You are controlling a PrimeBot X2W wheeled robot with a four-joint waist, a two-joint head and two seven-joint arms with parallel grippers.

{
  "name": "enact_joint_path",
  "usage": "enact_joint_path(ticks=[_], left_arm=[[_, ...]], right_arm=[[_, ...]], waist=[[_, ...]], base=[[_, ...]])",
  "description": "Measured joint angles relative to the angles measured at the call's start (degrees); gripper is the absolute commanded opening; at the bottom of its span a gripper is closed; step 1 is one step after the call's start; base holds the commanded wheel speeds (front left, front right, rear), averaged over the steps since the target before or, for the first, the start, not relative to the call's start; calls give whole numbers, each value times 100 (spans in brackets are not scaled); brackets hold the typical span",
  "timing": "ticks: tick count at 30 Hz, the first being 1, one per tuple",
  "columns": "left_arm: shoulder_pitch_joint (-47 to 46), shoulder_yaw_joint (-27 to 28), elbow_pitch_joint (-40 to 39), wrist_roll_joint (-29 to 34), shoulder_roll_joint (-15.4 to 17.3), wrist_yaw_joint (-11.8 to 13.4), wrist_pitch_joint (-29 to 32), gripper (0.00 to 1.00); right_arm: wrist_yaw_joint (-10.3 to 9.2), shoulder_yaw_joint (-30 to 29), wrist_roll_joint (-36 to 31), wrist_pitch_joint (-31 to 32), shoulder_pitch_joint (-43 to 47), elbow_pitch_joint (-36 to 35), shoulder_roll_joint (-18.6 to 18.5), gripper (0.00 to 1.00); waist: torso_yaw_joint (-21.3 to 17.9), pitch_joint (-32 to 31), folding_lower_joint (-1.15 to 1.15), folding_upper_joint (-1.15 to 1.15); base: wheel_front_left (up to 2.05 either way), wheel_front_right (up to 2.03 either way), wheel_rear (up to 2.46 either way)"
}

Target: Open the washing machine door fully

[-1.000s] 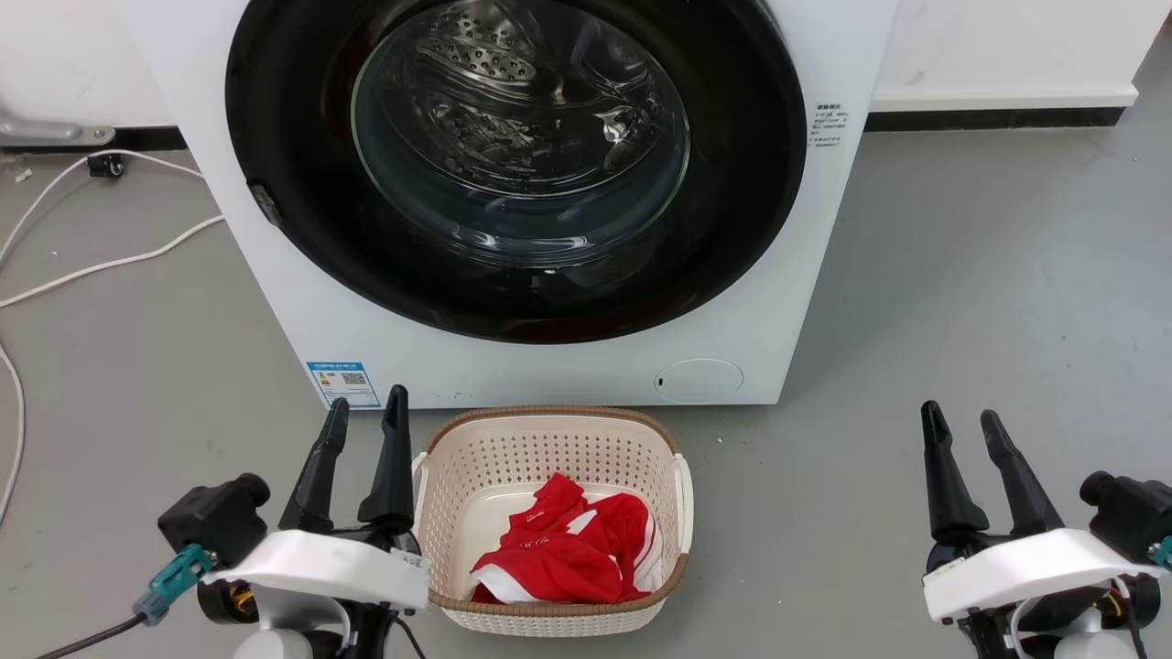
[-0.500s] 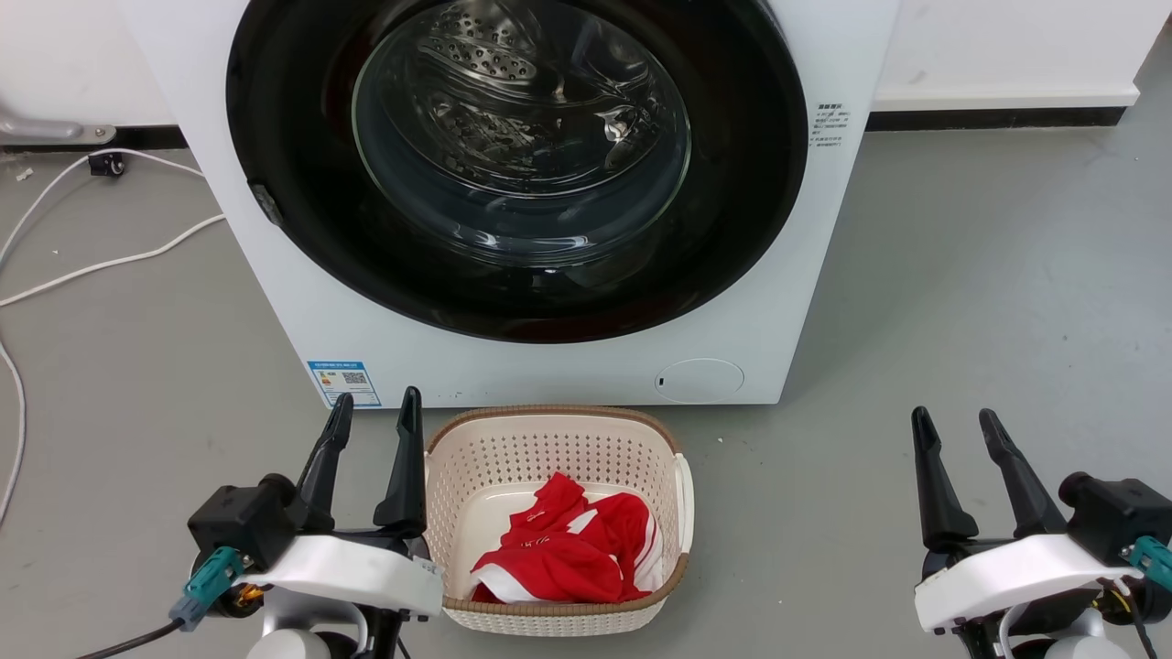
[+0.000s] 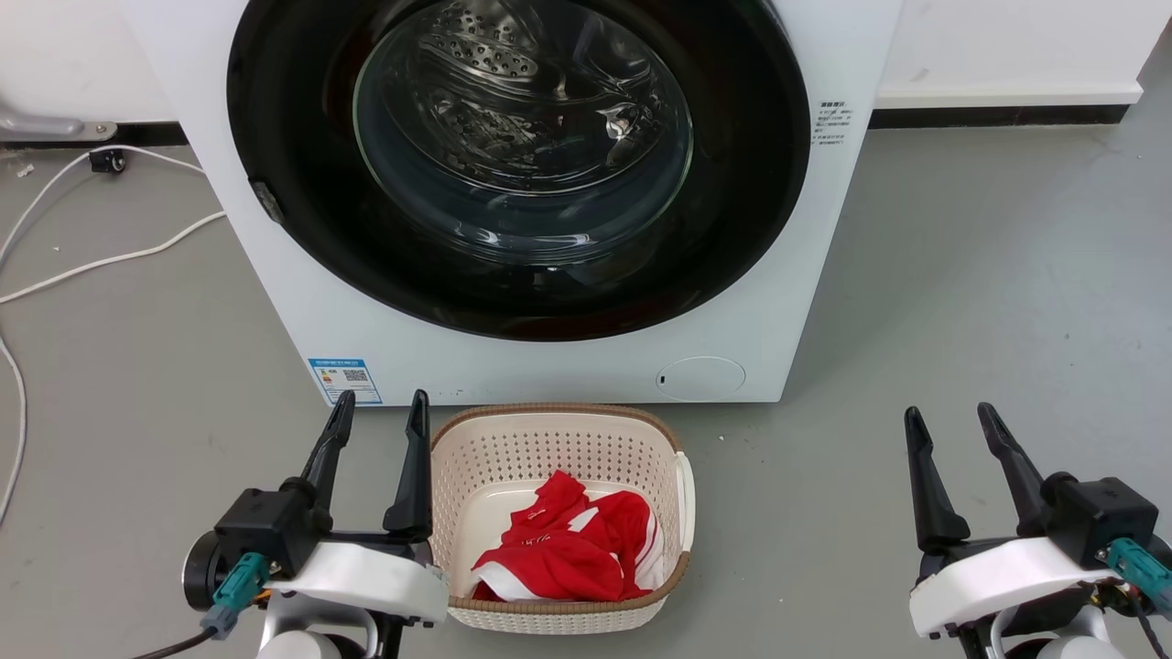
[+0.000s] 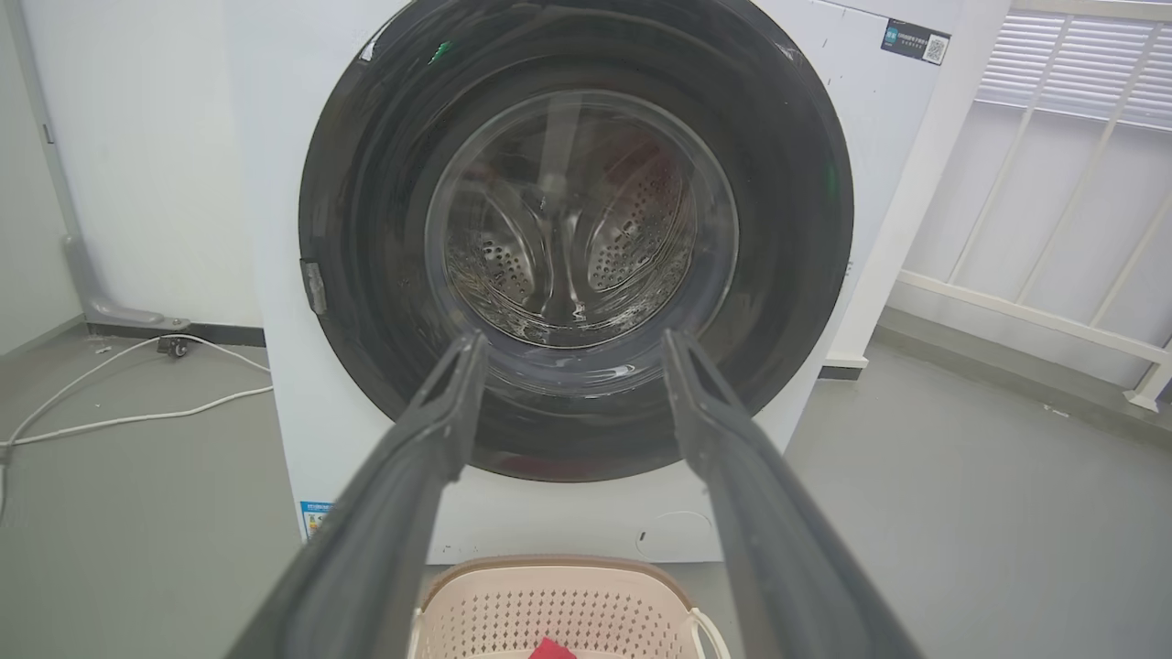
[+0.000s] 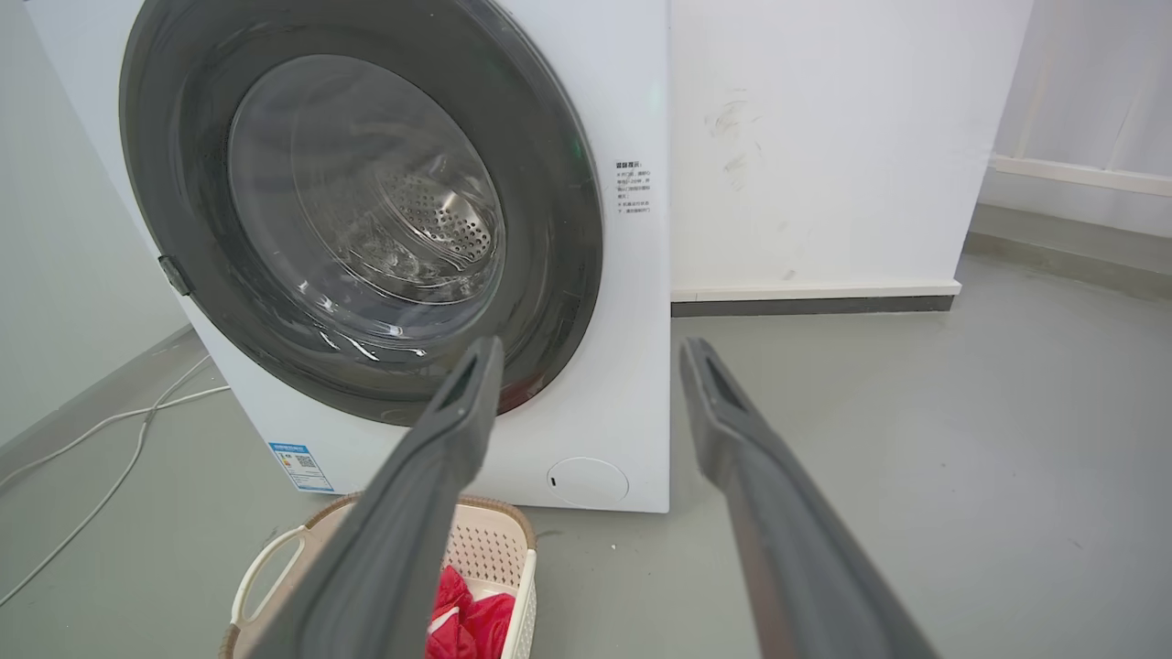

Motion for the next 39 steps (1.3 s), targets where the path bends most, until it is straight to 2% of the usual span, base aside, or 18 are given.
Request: enact_joint_path(ticks=[29,39], left_arm=[[48,-84,-24,1187,42,115,-311,100],[85,-16,-10,1123,-3,97,-328,100]], right_arm=[[0,22,-1059,-81,69,-5,0,100],[0,7,-984,-89,76,73,0,100]], waist=[[17,36,0,0],[19,37,0,0]], base=[[0,0,0],[0,0,0]])
